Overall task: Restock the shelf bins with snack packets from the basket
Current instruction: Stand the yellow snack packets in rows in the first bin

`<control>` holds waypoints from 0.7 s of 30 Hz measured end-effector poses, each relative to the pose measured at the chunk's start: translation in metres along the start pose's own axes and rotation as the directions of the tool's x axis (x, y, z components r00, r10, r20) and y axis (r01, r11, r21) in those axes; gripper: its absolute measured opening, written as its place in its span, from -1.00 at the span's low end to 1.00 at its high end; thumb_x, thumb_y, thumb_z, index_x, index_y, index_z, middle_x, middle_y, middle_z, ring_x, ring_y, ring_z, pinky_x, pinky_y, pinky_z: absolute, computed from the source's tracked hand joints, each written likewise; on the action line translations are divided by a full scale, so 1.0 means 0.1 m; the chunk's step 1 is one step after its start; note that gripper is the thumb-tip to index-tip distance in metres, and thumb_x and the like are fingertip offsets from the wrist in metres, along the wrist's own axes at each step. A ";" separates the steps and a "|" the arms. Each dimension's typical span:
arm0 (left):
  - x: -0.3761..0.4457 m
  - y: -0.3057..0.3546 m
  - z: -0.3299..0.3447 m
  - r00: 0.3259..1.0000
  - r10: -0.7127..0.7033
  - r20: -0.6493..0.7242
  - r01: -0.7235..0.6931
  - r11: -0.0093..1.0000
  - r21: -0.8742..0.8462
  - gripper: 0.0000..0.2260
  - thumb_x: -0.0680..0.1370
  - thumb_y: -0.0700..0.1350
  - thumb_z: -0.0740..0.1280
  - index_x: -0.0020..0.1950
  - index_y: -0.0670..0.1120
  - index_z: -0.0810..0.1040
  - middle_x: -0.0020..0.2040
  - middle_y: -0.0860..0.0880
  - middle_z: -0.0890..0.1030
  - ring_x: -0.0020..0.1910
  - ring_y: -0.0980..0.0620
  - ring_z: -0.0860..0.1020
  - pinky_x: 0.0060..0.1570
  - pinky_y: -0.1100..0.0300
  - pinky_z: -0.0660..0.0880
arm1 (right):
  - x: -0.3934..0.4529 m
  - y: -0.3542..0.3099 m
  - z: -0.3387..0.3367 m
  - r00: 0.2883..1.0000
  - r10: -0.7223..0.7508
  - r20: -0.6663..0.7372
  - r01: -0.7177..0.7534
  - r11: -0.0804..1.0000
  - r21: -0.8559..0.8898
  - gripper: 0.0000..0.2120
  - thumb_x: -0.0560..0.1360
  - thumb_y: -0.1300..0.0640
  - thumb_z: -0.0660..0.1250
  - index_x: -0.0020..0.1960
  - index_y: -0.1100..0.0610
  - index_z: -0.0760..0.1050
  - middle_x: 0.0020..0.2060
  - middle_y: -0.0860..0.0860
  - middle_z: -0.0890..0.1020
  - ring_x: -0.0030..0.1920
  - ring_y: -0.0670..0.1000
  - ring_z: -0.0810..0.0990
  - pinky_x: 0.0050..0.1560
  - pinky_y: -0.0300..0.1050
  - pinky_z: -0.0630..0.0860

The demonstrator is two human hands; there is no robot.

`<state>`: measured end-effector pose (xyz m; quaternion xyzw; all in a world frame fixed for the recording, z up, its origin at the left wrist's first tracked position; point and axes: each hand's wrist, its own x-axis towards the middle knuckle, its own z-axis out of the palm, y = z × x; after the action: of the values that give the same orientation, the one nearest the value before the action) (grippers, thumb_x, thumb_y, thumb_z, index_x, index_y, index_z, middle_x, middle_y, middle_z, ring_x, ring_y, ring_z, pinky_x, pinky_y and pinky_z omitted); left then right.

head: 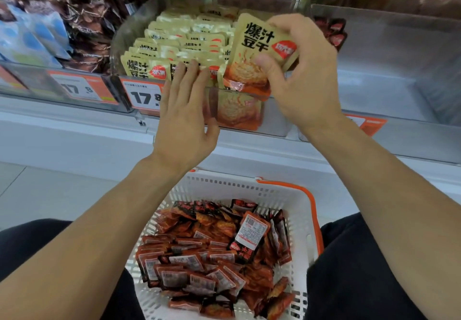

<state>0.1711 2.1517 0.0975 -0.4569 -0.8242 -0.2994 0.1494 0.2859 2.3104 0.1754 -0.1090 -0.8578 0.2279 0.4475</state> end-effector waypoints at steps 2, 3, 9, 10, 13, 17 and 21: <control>0.00 0.01 0.02 1.000 -0.002 -0.002 0.002 1.000 0.010 -0.31 0.45 -0.13 0.30 0.57 -0.20 0.21 0.59 -0.18 0.17 0.60 -0.19 0.04 0.54 -0.21 0.02 | 0.06 0.02 0.01 1.000 0.009 0.016 -0.009 1.000 -0.020 -0.68 0.49 0.13 0.43 0.21 0.18 0.53 0.03 -0.01 0.59 0.03 -0.09 0.54 0.08 -0.21 0.50; 0.01 0.01 0.02 1.000 -0.005 -0.005 0.005 1.000 0.011 -0.31 0.45 -0.12 0.30 0.57 -0.20 0.21 0.59 -0.18 0.17 0.60 -0.19 0.04 0.54 -0.20 0.02 | 0.10 0.03 0.01 0.999 0.009 0.032 -0.008 1.000 -0.024 -0.67 0.49 0.11 0.43 0.22 0.17 0.52 0.04 0.01 0.61 0.05 -0.04 0.56 0.09 -0.10 0.52; 0.02 0.01 0.06 1.000 -0.005 -0.007 0.006 0.998 0.056 -0.28 0.45 -0.11 0.30 0.59 -0.17 0.17 0.61 -0.15 0.13 0.61 -0.16 0.00 0.57 -0.12 -0.09 | 0.14 0.09 0.00 0.993 -0.119 0.013 0.119 0.993 0.008 -0.71 0.50 0.17 0.45 0.18 0.25 0.55 0.01 0.09 0.60 -0.03 -0.22 0.47 0.05 -0.41 0.41; 0.03 0.01 0.06 1.000 -0.005 -0.012 0.006 0.998 0.057 -0.28 0.44 -0.12 0.30 0.59 -0.17 0.18 0.61 -0.15 0.14 0.61 -0.16 0.00 0.57 -0.12 -0.08 | 0.13 0.08 0.03 0.987 -0.159 0.000 0.159 0.987 0.011 -0.73 0.51 0.20 0.45 0.16 0.27 0.56 -0.01 0.13 0.60 -0.07 -0.23 0.45 0.02 -0.47 0.36; 0.04 0.01 0.05 0.998 -0.014 -0.062 0.016 1.000 0.026 -0.31 0.43 -0.14 0.33 0.55 -0.17 0.25 0.58 -0.14 0.22 0.59 -0.15 0.09 0.54 -0.16 0.04 | 0.10 0.05 0.12 0.969 -0.248 -0.016 0.249 0.968 0.017 -0.78 0.52 0.25 0.44 0.13 0.30 0.57 -0.05 0.19 0.60 -0.05 -0.07 0.50 0.01 -0.40 0.40; 0.11 -0.05 -0.05 0.987 -0.067 -0.147 0.060 0.997 -0.052 -0.37 0.39 -0.16 0.32 0.46 -0.22 0.34 0.50 -0.18 0.30 0.50 -0.17 0.25 0.46 0.01 0.15 | 0.13 0.02 0.16 0.956 -0.275 -0.099 0.280 0.959 0.037 -0.80 0.52 0.27 0.45 0.10 0.34 0.58 -0.06 0.20 0.60 -0.03 -0.03 0.52 0.03 -0.35 0.41; 0.13 -0.15 -0.13 0.994 -0.040 -0.105 0.047 0.997 0.062 -0.36 0.36 -0.09 0.30 0.45 -0.17 0.37 0.49 -0.17 0.32 0.49 -0.20 0.25 0.45 -0.16 0.17 | 0.19 -0.02 0.21 0.961 -0.266 0.074 0.265 0.964 0.030 -0.75 0.50 0.23 0.46 0.16 0.26 0.59 -0.02 0.12 0.61 -0.04 -0.05 0.53 0.02 -0.33 0.42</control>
<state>0.1514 2.1466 0.1088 -0.4177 -0.8343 -0.2990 0.2000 0.2583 2.3094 0.1796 0.0202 -0.8792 0.1783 0.4415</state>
